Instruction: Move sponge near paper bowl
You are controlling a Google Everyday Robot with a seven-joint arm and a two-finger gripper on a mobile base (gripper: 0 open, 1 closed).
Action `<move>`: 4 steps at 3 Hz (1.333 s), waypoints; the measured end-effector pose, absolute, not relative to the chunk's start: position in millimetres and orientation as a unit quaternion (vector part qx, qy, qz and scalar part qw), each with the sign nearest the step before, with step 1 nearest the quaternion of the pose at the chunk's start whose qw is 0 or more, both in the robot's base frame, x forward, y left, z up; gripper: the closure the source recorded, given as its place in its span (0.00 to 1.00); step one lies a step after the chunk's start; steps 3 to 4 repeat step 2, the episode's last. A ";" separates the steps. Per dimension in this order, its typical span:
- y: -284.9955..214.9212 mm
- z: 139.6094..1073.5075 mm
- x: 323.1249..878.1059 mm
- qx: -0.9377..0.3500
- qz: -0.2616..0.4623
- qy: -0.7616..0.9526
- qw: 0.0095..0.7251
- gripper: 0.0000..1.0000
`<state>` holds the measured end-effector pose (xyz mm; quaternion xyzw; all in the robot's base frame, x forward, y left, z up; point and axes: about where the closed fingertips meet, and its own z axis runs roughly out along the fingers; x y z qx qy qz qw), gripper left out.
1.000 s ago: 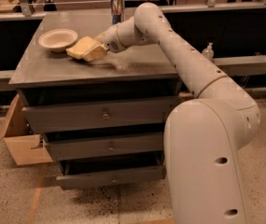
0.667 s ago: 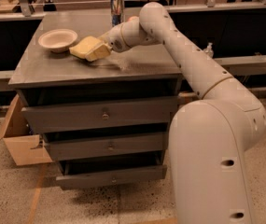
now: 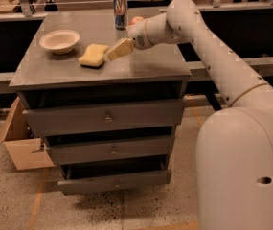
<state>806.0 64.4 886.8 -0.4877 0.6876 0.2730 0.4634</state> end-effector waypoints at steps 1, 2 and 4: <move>2.4 904.1 800.9 -0.454 0.260 0.704 0.480 0.00; -11.2 904.1 800.5 -0.448 0.256 0.708 0.482 0.00; -11.2 904.1 800.5 -0.448 0.256 0.708 0.482 0.00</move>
Offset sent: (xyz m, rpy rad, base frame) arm -0.0044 -0.0540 0.0155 0.0180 -0.0015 -0.0735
